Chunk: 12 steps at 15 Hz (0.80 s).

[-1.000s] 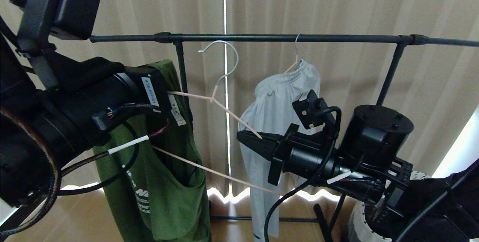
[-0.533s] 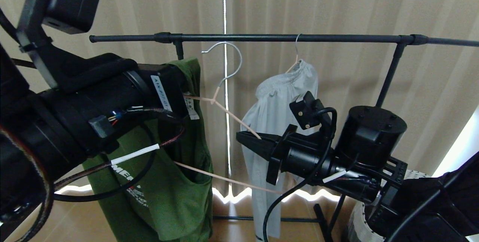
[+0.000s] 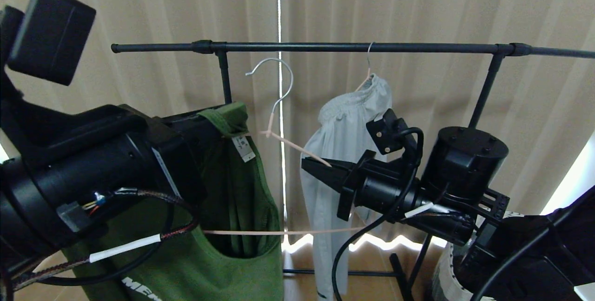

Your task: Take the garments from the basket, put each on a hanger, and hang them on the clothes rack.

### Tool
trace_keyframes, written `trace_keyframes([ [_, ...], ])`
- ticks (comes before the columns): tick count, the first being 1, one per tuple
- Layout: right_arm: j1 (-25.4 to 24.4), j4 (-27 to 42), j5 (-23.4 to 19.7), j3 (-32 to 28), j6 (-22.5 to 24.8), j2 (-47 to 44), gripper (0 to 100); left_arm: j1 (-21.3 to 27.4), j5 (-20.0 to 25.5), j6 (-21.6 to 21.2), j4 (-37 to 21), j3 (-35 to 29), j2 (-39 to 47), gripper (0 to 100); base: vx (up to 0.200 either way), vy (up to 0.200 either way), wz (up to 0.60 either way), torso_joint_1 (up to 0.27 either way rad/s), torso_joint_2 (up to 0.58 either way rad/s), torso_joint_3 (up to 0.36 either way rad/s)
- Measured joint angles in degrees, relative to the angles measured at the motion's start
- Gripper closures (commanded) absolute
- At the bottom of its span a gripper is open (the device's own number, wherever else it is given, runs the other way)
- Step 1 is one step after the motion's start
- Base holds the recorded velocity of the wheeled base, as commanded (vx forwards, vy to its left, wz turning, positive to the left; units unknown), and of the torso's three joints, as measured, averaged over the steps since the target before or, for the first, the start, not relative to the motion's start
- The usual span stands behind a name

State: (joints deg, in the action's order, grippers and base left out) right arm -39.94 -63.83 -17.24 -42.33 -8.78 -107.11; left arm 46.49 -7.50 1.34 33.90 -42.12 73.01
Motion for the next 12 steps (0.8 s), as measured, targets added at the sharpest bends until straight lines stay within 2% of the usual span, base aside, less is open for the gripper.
trace_keyframes([
  [3,0.80,2.30,0.02,-1.52,0.00,0.39,100,-2.12,0.09,-3.85,-0.10,3.36,-0.20,100,0.000,0.000,0.00,0.000,0.00,0.000],
  [6,1.29,2.66,0.02,-2.96,0.05,0.85,100,-4.02,0.09,-5.39,-0.05,4.96,-0.22,100,0.000,0.000,0.00,0.000,0.00,0.000],
  [8,1.73,3.75,0.09,-3.73,0.00,1.43,100,-5.24,0.06,-9.17,-0.07,6.51,-0.22,100,0.000,0.000,0.00,0.000,0.00,0.000],
  [12,1.88,6.70,0.09,-5.06,0.09,4.16,100,-6.78,0.00,-9.85,0.06,7.23,0.72,100,0.000,0.000,0.00,0.000,0.00,0.000],
])
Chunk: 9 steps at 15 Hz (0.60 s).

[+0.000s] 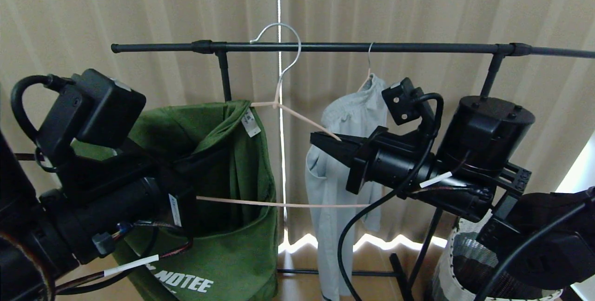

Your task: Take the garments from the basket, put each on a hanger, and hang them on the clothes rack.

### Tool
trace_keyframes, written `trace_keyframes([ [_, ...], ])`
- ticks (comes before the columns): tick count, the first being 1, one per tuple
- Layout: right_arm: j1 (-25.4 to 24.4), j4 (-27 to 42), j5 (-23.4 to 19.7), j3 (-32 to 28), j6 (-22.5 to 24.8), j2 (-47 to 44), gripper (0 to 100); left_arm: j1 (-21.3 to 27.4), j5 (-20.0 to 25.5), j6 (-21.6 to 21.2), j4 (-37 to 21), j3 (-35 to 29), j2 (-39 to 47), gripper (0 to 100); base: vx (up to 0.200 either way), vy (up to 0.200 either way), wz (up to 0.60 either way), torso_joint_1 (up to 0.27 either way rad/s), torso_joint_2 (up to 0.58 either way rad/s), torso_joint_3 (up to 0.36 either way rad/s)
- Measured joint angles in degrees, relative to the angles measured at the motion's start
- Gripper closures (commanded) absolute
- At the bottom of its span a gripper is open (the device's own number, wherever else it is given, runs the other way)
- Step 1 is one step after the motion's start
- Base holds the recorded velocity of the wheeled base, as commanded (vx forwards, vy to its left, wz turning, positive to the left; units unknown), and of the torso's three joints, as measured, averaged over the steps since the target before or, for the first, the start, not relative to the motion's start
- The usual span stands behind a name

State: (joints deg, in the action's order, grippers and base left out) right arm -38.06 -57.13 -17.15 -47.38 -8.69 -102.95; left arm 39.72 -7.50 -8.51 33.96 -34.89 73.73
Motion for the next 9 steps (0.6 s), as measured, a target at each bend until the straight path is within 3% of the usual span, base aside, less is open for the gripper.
trace_keyframes([
  [4,-0.04,0.15,0.07,0.06,0.16,1.74,100,-0.55,-0.02,0.20,0.30,-0.88,1.68,100,0.000,0.000,0.00,0.000,0.00,0.000],
  [5,-0.06,0.15,0.07,0.01,0.18,1.93,100,-0.48,-0.05,0.28,1.01,-0.94,2.10,0,0.000,0.000,0.00,0.000,0.00,0.000],
  [9,0.41,0.01,0.21,-0.16,0.22,2.16,100,-0.35,0.74,0.30,4.73,-0.48,2.76,0,0.000,0.000,0.00,0.000,0.00,0.000],
])
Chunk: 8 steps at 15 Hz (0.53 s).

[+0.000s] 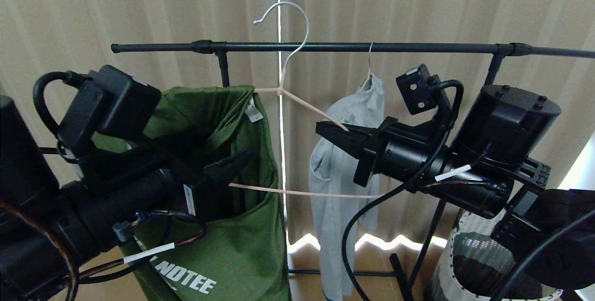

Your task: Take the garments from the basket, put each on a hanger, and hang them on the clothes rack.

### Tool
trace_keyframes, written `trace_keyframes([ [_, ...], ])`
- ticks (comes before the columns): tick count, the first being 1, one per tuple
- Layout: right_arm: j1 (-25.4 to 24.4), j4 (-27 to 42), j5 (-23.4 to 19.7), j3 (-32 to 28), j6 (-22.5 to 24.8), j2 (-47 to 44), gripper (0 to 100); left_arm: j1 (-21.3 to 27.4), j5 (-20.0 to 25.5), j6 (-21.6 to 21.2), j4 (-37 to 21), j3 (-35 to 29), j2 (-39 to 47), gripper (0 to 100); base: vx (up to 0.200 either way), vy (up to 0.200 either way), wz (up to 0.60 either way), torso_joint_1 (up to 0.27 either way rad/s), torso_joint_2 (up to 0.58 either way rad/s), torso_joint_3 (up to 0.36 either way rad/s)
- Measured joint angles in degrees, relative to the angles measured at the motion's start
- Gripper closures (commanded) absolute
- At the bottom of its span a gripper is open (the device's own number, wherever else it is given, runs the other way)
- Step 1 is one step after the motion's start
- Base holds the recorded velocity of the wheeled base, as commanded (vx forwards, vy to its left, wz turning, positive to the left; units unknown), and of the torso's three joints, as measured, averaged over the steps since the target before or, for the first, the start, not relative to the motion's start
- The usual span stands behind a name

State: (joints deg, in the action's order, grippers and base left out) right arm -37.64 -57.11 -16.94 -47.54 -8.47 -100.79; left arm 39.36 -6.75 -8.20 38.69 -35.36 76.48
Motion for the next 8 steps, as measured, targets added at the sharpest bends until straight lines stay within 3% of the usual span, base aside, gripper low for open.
trace_keyframes([
  [3,1.23,-0.11,0.00,-0.11,0.07,0.13,100,-0.20,3.19,0.09,5.27,0.76,-0.24,0,0.000,0.000,0.00,0.000,0.00,0.000],
  [5,2.29,-0.06,0.00,-0.02,0.18,0.16,100,-0.20,3.58,0.06,6.33,1.27,-0.99,0,0.000,0.000,0.00,0.000,0.00,0.000],
  [8,3.41,0.95,0.00,0.00,0.35,0.40,100,-0.10,8.96,0.11,6.46,2.21,-2.73,0,0.000,0.000,0.00,0.000,0.00,0.000],
])
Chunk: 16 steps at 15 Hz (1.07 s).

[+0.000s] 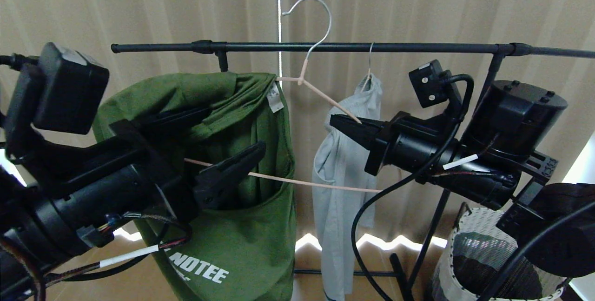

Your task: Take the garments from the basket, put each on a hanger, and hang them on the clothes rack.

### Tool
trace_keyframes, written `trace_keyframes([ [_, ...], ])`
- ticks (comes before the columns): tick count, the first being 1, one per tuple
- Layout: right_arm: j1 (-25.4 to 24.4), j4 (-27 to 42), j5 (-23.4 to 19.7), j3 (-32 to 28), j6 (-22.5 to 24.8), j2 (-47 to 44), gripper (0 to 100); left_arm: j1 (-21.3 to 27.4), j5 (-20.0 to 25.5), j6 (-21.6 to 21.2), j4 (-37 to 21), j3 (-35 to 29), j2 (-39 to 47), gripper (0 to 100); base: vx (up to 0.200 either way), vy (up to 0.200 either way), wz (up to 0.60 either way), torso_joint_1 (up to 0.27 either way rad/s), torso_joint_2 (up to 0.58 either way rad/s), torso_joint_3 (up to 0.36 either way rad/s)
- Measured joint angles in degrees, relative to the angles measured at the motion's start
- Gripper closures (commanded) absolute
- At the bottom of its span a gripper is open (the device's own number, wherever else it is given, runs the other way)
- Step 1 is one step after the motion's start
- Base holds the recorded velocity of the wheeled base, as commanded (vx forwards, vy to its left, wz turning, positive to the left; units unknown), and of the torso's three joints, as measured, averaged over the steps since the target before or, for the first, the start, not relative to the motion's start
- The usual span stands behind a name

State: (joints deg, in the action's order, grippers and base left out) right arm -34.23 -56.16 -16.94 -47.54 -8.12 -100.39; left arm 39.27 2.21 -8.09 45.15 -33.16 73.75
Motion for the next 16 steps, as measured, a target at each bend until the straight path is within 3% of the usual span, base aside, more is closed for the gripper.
trace_keyframes([
  [7,1.93,3.01,0.06,-0.09,0.07,2.33,100,0.10,5.23,2.29,0.11,0.96,-2.32,0,0.000,0.000,0.00,0.000,0.00,0.000],
  [16,6.21,6.33,0.04,0.63,3.50,4.25,100,2.68,5.40,2.41,0.99,-0.61,-6.25,0,0.000,0.000,0.00,0.000,0.00,0.000],
])
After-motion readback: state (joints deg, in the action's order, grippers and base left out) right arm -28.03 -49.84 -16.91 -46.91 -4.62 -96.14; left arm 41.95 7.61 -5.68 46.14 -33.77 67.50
